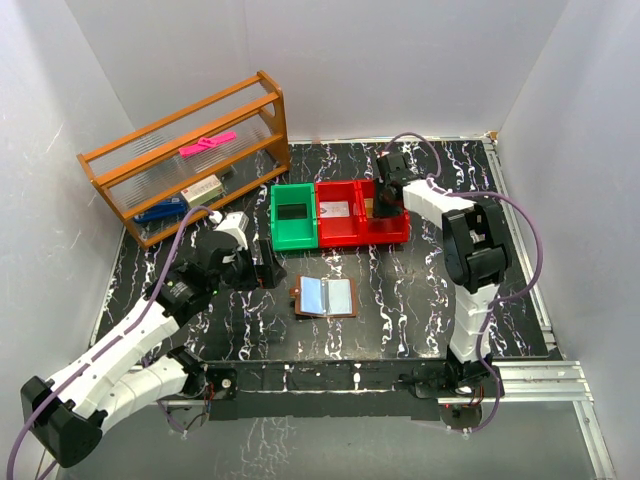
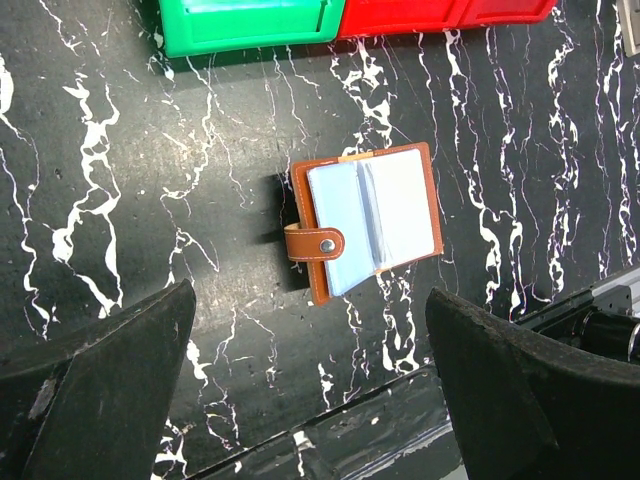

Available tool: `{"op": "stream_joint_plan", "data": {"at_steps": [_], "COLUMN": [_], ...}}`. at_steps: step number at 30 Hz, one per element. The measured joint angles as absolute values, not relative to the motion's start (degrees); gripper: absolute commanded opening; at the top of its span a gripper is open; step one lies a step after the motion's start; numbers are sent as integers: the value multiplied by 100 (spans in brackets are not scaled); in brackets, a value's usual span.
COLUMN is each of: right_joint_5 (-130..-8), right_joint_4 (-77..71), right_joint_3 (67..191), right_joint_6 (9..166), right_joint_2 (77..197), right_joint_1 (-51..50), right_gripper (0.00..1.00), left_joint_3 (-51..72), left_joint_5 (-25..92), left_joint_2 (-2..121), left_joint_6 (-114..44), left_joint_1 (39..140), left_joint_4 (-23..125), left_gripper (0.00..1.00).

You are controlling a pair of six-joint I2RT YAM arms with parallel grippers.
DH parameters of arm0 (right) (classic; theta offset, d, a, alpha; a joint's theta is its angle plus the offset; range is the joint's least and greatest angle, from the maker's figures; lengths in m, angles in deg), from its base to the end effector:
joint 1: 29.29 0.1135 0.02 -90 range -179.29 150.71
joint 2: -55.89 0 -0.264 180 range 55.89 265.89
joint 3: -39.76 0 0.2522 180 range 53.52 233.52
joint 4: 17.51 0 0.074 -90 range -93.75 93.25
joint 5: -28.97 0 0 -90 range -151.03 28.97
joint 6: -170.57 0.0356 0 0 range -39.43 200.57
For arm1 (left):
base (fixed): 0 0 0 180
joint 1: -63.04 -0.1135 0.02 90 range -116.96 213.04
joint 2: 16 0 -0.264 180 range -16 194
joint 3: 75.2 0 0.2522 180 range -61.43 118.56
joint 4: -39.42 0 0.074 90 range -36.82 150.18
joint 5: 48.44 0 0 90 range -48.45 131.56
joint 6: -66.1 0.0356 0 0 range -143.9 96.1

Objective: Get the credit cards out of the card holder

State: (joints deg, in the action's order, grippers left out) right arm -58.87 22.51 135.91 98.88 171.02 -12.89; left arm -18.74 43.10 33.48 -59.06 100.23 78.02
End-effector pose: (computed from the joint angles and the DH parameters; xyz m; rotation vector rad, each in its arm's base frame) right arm 0.4100 0.1193 0.1766 0.0571 2.6085 0.1689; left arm 0.1536 -0.1154 0.2874 0.0225 2.2077 -0.7040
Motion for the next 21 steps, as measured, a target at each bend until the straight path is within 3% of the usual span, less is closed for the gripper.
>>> {"op": "stream_joint_plan", "data": {"at_steps": [21], "right_joint_5": [-4998], "right_joint_4": [1735], "right_joint_3": [13624], "right_joint_6": [9947], "right_joint_2": [17406], "right_joint_1": [-1007], "right_gripper": [26], "left_joint_3": [-1874], "left_joint_5": [4377], "left_joint_2": [3302], "left_joint_6": [-5904], "left_joint_1": [10023], "left_joint_4": [7903], "left_gripper": [99]}}
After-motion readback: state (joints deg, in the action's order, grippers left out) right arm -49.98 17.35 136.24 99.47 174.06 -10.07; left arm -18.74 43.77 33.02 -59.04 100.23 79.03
